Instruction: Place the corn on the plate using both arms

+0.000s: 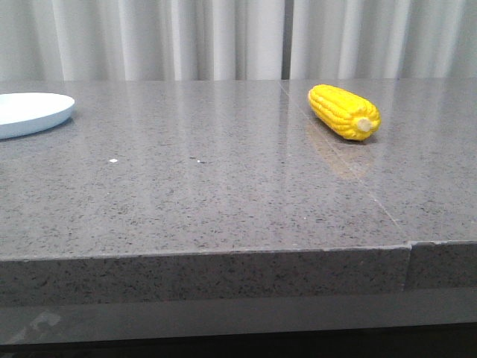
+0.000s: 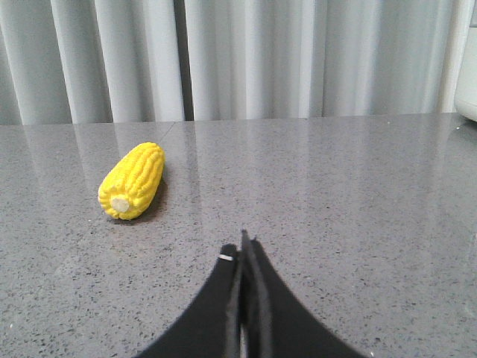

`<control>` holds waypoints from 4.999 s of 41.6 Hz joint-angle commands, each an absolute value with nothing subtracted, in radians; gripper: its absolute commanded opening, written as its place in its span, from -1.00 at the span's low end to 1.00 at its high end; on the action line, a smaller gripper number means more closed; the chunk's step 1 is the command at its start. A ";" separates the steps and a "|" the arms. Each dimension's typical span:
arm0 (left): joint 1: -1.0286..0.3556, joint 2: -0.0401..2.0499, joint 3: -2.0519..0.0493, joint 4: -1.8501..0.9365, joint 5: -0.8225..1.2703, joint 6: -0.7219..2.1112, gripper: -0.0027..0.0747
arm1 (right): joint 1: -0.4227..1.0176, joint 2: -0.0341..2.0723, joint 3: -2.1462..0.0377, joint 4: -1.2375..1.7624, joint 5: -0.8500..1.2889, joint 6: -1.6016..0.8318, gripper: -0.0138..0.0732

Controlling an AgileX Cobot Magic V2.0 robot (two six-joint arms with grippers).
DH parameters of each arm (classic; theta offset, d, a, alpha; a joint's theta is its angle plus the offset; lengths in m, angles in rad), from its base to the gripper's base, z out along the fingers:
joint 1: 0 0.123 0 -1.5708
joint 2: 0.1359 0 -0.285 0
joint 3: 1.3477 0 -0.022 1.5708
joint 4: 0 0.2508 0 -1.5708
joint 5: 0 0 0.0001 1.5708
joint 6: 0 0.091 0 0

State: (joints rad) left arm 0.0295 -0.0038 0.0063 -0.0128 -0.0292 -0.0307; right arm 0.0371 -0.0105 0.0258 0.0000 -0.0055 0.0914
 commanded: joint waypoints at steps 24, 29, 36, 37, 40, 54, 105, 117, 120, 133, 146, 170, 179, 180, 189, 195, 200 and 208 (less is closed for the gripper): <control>0.028 -0.024 0.008 -0.013 -0.108 -0.042 -0.98 | 0.034 -0.023 0.011 -0.012 -0.095 0.084 -0.84; 0.028 -0.024 0.008 -0.013 -0.108 -0.042 -0.98 | 0.034 -0.023 0.009 -0.012 -0.141 0.084 -0.84; 0.028 -0.024 -0.023 -0.013 -0.180 -0.042 -0.98 | 0.034 -0.023 -0.033 -0.012 -0.141 0.084 -0.84; 0.028 -0.024 -0.039 -0.013 -0.182 -0.042 -0.98 | 0.034 -0.023 -0.052 -0.012 -0.126 0.084 -0.84; 0.028 -0.022 -0.088 -0.013 -0.175 -0.042 -0.98 | 0.034 -0.023 -0.119 -0.012 -0.055 0.084 -0.84; 0.028 0.045 -0.439 0.000 0.021 -0.042 -0.98 | 0.034 0.103 -0.494 -0.012 0.289 0.084 -0.84; 0.028 0.548 -0.738 0.000 0.534 0.000 -0.48 | 0.034 0.807 -0.775 -0.019 0.553 0.065 -0.09; 0.028 0.612 -0.746 0.006 0.588 0.000 0.48 | 0.034 0.811 -0.775 -0.019 0.558 0.065 0.65; 0.028 0.641 -0.765 0.018 0.617 0.000 0.48 | 0.034 0.811 -0.775 -0.019 0.558 0.065 0.65; 0.028 0.844 -0.908 0.057 0.768 0.000 0.48 | 0.034 0.811 -0.775 -0.019 0.558 0.065 0.65; 0.083 1.142 -1.122 0.031 0.836 0.031 0.48 | 0.034 0.811 -0.775 -0.019 0.558 0.065 0.65; 0.272 1.648 -1.453 -0.287 0.806 0.252 0.48 | 0.034 0.811 -0.775 -0.019 0.560 0.065 0.65; 0.272 1.780 -1.554 -0.287 0.806 0.252 0.48 | 0.034 0.811 -0.775 -0.019 0.560 0.065 0.65; 0.270 1.792 -1.562 -0.287 0.806 0.252 0.48 | 0.034 0.811 -0.775 -0.019 0.560 0.065 0.65; 0.267 1.878 -1.637 -0.287 0.810 0.252 0.45 | 0.034 0.811 -0.775 -0.019 0.560 0.065 0.65; 0.262 1.892 -1.648 -0.287 0.808 0.252 0.14 | 0.034 0.811 -0.775 -0.019 0.560 0.065 0.65; 0.262 1.894 -1.648 -0.287 0.808 0.252 -0.21 | 0.034 0.811 -0.775 -0.019 0.560 0.065 0.65; 0.262 1.894 -1.648 -0.284 0.808 0.252 -0.66 | 0.034 0.811 -0.775 -0.019 0.560 0.065 0.65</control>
